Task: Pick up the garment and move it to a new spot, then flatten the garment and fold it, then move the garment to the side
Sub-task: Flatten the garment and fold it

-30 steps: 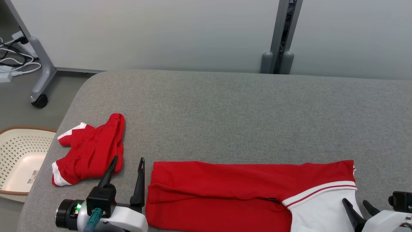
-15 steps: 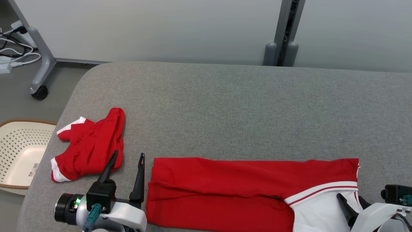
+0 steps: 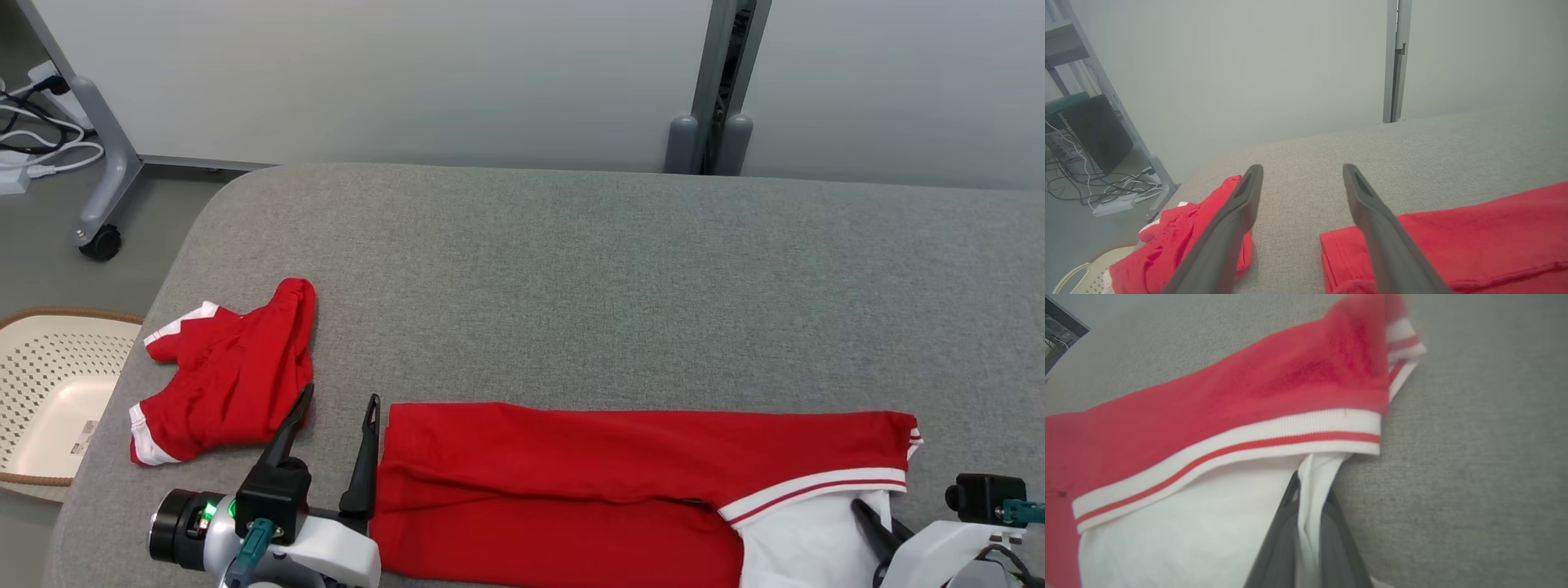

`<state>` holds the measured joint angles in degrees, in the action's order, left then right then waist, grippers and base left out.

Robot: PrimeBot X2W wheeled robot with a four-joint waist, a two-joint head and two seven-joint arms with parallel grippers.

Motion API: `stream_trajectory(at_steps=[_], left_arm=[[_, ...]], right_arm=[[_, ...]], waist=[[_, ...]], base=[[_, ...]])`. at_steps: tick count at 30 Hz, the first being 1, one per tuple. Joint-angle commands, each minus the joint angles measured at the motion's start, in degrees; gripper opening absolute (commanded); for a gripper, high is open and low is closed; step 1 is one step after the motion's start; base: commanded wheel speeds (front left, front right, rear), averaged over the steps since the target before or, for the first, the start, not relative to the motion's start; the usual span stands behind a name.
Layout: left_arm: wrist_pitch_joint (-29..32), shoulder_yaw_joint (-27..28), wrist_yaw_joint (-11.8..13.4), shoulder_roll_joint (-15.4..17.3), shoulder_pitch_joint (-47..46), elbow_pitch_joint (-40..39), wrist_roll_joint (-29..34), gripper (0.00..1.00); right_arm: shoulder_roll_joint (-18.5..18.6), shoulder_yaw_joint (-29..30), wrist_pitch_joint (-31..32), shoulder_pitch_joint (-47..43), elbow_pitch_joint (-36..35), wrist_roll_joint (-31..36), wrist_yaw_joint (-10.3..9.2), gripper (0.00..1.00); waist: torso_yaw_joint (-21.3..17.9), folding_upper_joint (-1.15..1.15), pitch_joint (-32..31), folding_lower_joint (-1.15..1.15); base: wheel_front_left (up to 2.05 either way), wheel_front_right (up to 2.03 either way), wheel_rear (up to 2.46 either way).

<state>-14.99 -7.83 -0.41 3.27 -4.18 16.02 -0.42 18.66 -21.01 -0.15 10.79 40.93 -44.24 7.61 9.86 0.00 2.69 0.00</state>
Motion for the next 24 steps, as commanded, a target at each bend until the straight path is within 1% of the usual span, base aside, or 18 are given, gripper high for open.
stream_trajectory(at_steps=[1, 4, 8, 17, 19, 21, 24], left_arm=[[-0.2, 0.0, 0.2, 0.4, -0.7, 0.2, 0.1, 1.0], [-0.2, -0.4, 0.3, 0.3, -0.5, 0.5, -0.1, 1.0], [-0.2, -0.8, 0.4, 0.2, -0.4, 0.8, -0.4, 1.0], [-0.2, -1.5, 0.8, 0.0, -0.2, 0.9, -1.2, 1.0], [-0.2, -1.8, 0.8, -0.1, -0.2, 1.1, -1.4, 1.0], [-0.2, -2.0, 0.9, -0.1, -0.2, 1.2, -1.8, 1.0], [-0.2, -2.4, 1.3, -0.2, 0.0, 1.3, -2.3, 1.0]], right_arm=[[1.3, -0.1, -0.4, -0.1, 1.4, -0.2, -0.27, 0.0], [2.5, -0.1, -1.1, 0.9, 2.5, -1.0, -0.27, 0.0], [5.2, 0.8, -1.7, 2.6, 3.8, -1.8, -0.27, 0.0], [14.3, 3.2, 0.0, 7.2, 9.1, -2.1, -0.17, 0.0], [16.3, 3.2, 0.6, 8.2, 10.4, -1.2, -0.17, 0.0], [18.0, 3.1, 1.0, 9.1, 11.9, -0.2, -0.16, 0.0], [19.5, 3.3, 1.7, 10.9, 13.5, 0.1, -0.14, 0.0]], waist=[[0.0, 0.0, -0.2, 0.0], [0.0, 0.0, -0.6, 0.0], [0.0, 0.0, -1.1, 0.0], [0.6, 0.0, -1.8, 0.0], [0.9, 0.0, -1.9, 0.0], [1.1, 0.0, -2.1, 0.0], [1.6, 0.0, -2.5, 0.0]], base=[[0.0, 0.0, 0.0], [0.0, 0.0, 0.0], [0.0, 0.0, 0.0], [0.0, 0.0, 0.0], [0.0, 0.0, 0.0], [0.0, 0.0, 0.0], [0.0, 0.0, 0.0]])
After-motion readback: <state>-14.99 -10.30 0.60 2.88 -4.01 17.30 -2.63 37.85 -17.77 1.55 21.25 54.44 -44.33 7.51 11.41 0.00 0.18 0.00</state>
